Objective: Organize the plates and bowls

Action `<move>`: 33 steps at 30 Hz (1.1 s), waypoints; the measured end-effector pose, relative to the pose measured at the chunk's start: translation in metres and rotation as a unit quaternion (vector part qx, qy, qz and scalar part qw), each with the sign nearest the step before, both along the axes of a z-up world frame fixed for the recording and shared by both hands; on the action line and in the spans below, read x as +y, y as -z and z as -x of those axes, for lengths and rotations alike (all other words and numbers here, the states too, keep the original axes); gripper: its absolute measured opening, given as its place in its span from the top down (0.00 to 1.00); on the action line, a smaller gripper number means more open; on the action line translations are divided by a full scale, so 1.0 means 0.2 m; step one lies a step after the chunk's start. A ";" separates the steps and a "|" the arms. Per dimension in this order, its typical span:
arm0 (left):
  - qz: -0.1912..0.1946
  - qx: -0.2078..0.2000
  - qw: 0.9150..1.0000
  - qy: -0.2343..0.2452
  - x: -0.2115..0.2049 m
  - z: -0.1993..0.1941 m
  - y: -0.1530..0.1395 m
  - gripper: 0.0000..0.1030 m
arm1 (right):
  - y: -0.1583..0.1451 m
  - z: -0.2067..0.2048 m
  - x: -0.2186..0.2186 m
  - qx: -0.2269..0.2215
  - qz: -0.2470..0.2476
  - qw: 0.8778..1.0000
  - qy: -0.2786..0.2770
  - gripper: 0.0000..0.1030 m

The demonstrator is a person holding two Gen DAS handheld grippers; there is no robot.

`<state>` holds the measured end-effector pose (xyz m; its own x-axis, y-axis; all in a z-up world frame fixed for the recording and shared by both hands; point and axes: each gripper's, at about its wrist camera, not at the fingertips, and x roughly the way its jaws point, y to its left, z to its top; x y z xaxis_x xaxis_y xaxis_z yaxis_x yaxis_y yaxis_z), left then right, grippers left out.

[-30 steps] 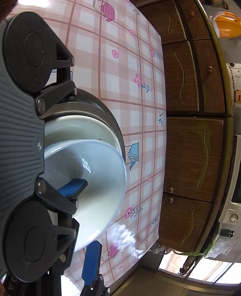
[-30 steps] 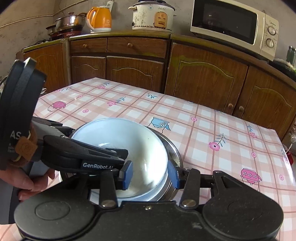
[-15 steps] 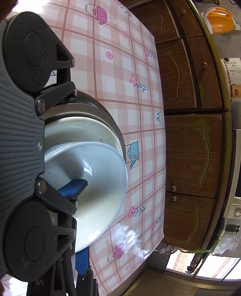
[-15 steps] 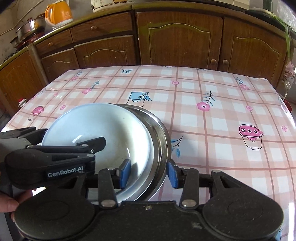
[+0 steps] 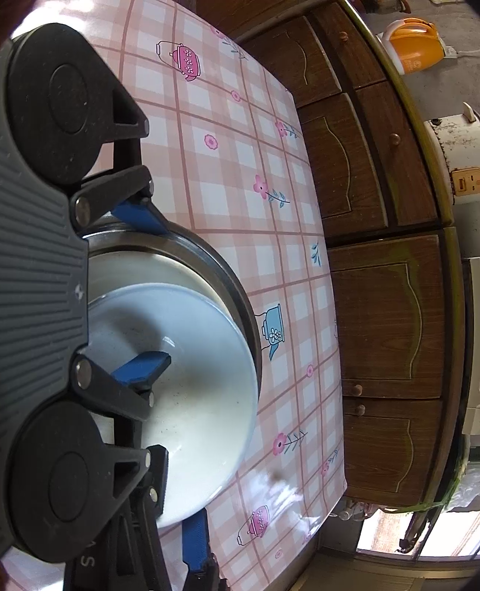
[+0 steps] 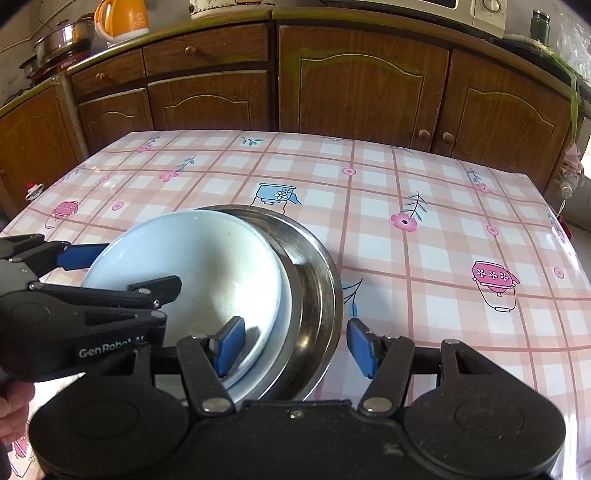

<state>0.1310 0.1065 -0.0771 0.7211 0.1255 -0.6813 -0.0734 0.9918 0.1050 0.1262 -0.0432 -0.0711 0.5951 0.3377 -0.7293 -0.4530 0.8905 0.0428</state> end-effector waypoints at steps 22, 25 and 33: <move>0.050 -0.004 0.998 -0.038 -0.05 0.29 -0.22 0.24 | -0.23 0.24 -0.16 -0.034 -0.077 0.996 -0.001 0.31; 0.058 -0.011 0.997 -0.041 -0.08 0.37 -0.25 0.20 | -0.27 0.32 -0.22 -0.034 -0.086 0.996 0.001 0.28; 0.054 -0.013 0.997 -0.048 -0.17 0.56 -0.30 0.17 | -0.30 0.54 -0.36 -0.010 -0.104 0.994 0.021 0.25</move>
